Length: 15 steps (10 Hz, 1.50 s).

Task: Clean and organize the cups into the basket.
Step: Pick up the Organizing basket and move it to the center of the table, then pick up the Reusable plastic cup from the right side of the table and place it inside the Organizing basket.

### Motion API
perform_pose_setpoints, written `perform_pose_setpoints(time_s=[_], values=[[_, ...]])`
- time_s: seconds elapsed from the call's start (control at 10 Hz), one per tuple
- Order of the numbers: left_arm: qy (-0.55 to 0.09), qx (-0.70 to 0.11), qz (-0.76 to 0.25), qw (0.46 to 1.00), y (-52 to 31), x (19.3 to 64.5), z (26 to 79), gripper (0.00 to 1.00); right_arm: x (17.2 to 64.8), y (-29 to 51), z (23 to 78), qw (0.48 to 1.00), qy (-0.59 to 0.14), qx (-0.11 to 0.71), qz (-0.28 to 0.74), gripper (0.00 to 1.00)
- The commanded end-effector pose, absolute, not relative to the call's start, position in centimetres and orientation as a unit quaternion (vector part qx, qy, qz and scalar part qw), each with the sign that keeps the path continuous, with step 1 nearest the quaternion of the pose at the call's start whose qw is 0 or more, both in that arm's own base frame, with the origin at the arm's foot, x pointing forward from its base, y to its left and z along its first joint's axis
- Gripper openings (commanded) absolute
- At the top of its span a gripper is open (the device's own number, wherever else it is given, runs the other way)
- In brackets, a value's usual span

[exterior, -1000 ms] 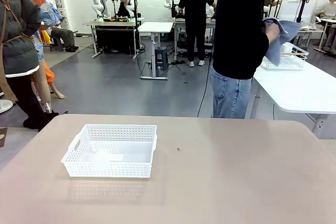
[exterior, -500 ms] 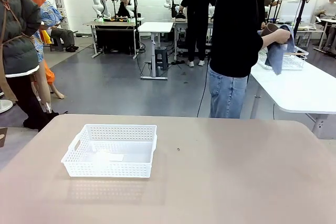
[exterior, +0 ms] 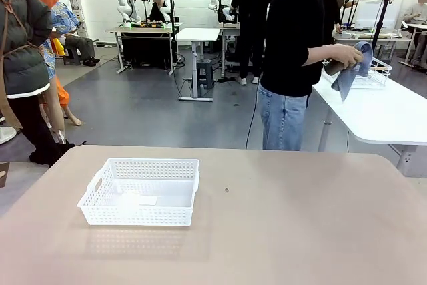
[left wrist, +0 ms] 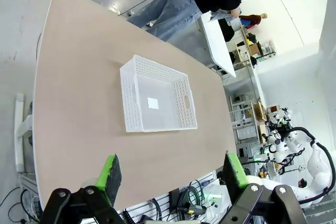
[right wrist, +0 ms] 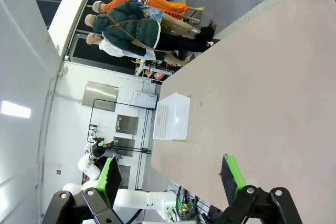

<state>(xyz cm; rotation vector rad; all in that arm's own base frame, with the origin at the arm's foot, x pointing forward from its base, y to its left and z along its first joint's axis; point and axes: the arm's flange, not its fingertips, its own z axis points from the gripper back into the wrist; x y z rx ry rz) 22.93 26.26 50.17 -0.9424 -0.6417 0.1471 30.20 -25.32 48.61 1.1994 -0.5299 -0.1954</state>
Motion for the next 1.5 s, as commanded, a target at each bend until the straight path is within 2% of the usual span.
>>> perform_pose_setpoints(time_s=[0.0,1.4], values=[[-0.306,-0.447,0.071,0.837,26.53,22.79,50.15,1.00,30.16,-25.49,48.57,0.786,-0.247,0.559,-0.091,1.00],[-0.306,-0.447,0.071,0.837,26.53,22.79,50.15,1.00,30.16,-25.49,48.57,0.786,-0.247,0.559,-0.091,1.00]])
